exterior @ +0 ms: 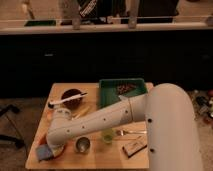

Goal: Wipe red bowl with sponge

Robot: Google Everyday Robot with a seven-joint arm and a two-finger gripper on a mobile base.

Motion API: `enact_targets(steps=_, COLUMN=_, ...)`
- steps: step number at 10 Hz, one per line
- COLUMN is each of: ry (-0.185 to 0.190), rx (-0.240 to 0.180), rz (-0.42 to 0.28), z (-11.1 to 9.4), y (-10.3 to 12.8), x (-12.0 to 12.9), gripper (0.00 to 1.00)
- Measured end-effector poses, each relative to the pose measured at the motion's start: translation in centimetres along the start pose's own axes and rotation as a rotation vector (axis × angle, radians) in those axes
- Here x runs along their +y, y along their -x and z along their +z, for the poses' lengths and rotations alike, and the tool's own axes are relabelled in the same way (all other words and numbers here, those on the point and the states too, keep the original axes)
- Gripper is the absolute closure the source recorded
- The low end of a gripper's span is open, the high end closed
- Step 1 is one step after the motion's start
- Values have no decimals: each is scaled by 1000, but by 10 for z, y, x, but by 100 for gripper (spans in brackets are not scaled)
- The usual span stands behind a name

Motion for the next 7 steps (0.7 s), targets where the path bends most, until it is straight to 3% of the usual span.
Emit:
enact_targets(steps=4, ry=1, rx=3, rz=9, z=3, y=-4, x=-7, gripper=95)
enact_targets(steps=7, ry=0, rx=32, rz=31, z=1, y=-15, x=-10, gripper=95)
